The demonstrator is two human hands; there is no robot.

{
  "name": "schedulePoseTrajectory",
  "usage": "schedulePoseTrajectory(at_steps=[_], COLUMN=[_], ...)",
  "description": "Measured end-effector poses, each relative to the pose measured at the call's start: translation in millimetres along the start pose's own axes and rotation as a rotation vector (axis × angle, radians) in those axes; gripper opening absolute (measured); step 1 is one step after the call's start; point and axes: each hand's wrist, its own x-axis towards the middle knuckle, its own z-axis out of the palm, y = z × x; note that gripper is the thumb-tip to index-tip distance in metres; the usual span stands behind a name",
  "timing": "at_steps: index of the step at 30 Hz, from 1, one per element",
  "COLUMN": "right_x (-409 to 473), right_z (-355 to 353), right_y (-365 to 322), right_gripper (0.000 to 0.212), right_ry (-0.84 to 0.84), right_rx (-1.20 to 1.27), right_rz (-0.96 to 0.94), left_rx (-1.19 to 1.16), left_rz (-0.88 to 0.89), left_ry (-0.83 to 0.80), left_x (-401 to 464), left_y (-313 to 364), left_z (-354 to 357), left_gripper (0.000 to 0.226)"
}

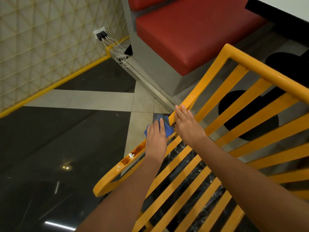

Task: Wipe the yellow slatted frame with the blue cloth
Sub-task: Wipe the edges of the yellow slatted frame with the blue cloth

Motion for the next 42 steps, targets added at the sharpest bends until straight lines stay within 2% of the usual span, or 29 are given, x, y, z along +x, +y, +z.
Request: schedulePoseTrajectory(at_steps=[10, 16, 21, 25, 32, 37, 42], right_x=[8, 11, 13, 11, 11, 10, 4], right_z=[2, 6, 11, 8, 9, 10, -1], right_y=[-4, 0, -1, -1, 1, -3, -8], right_gripper=[0.059, 0.054, 0.054, 0.057, 0.062, 0.065, 0.062], right_ry=[0.1, 0.115, 0.17, 0.141, 0.094, 0.09, 0.02], right_rx=[-0.048, 0.054, 0.083, 0.07, 0.06, 0.053, 0.012], right_rz=[-0.044, -0.067, -0.045, -0.07, -0.069, -0.035, -0.043], left_rx=[0.069, -0.011, 0.06, 0.115, 0.02, 0.112, 0.048], left_rz=[-0.002, 0.025, 0.042, 0.043, 0.026, 0.065, 0.022], left_ry=[-0.014, 0.021, 0.003, 0.041, -0.025, -0.068, -0.052], left_x=[-18, 4, -17, -30, -9, -39, -21], left_y=[-9, -4, -10, -24, -13, -30, -23], left_z=[-1, 3, 2, 3, -5, -6, -11], left_gripper=[0.074, 0.075, 0.075, 0.08, 0.078, 0.076, 0.077])
